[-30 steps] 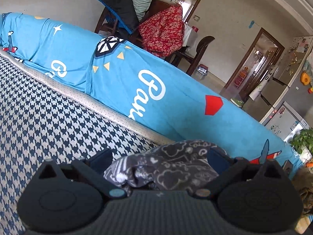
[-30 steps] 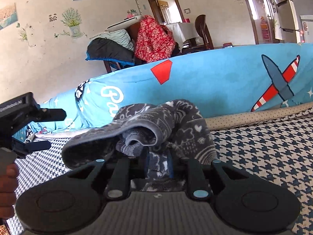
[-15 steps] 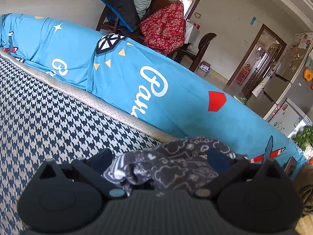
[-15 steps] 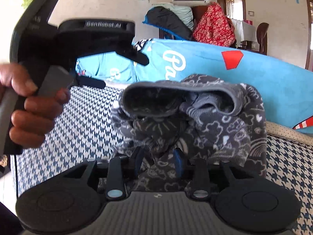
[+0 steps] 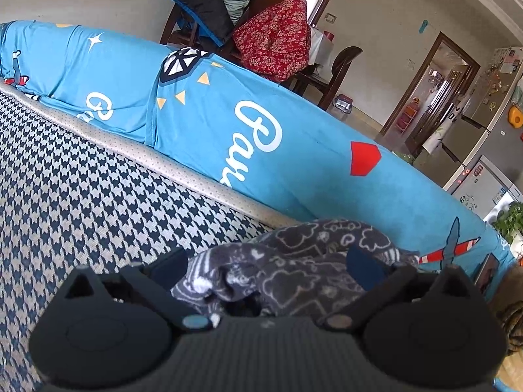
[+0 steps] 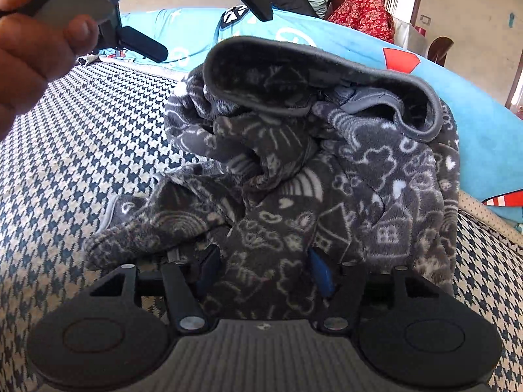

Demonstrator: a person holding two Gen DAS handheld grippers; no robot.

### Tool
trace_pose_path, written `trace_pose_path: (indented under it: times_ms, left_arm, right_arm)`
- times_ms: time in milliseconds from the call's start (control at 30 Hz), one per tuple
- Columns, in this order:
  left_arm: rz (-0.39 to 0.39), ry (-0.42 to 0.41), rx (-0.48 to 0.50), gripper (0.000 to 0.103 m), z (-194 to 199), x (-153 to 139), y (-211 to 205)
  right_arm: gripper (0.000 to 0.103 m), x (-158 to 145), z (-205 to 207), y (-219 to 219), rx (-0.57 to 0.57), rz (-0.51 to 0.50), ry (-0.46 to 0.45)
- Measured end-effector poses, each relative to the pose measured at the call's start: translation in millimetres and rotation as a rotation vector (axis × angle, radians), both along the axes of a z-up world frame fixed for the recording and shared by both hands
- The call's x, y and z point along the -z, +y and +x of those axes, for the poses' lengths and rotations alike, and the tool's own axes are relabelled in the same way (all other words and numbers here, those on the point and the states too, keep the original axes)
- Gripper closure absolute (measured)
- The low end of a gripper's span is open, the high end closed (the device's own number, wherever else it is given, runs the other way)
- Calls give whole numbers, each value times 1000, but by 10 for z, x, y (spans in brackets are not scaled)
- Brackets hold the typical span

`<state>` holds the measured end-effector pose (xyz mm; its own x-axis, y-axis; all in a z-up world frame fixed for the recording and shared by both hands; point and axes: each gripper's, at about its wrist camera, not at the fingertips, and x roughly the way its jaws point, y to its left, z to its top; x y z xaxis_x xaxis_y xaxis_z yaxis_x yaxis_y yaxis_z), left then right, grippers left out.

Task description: Fold clothes

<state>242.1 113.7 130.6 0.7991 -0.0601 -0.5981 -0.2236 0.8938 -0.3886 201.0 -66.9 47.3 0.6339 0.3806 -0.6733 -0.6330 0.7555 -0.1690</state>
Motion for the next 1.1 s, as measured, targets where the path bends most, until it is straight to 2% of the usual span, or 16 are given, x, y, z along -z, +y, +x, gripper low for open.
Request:
trace_pose_path:
  times_ms: [67,167,333,400,433,467,533,633,700,967,1033,1100]
  left_arm:
    - [8,6,8,0,-14,7,-4]
    - [27,9,20,0,-68,10,-3]
    - [48,24,23,0,-228,57,35]
    - [51,37,22,0,-317,95,52]
    - [53,44,21,0,-368,119,61]
    - [56,52,20,0,-400,139,61]
    - [61,66,19,0,-450,177,56]
    - [69,88,18,0,-524,234,48]
    - [74,103,17,0,-574,273,42]
    - [95,162,13,0,-772,426,21]
    - [101,177,12,0,-822,464,16]
    - [101,194,8,0,-798,500,17]
  right_arm:
    - [65,-16,22,-17,14,21,3]
    - [75,-122,102,-129,53,118,50]
    - [80,-389,237,-462,110,390,150]
    - [95,-499,263,-584,126,492,173]
    - [95,-556,258,-634,125,541,177]
    - [100,-612,240,-683,122,586,178]
    - [100,-732,200,-765,116,657,166]
    - [100,-849,114,-784,116,637,107]
    - [100,-862,76,-745,117,603,102]
    - [98,-639,-138,-495,29,393,31]
    - [92,-589,-117,-415,22,368,16]
    - [81,-536,-89,-333,17,342,2]
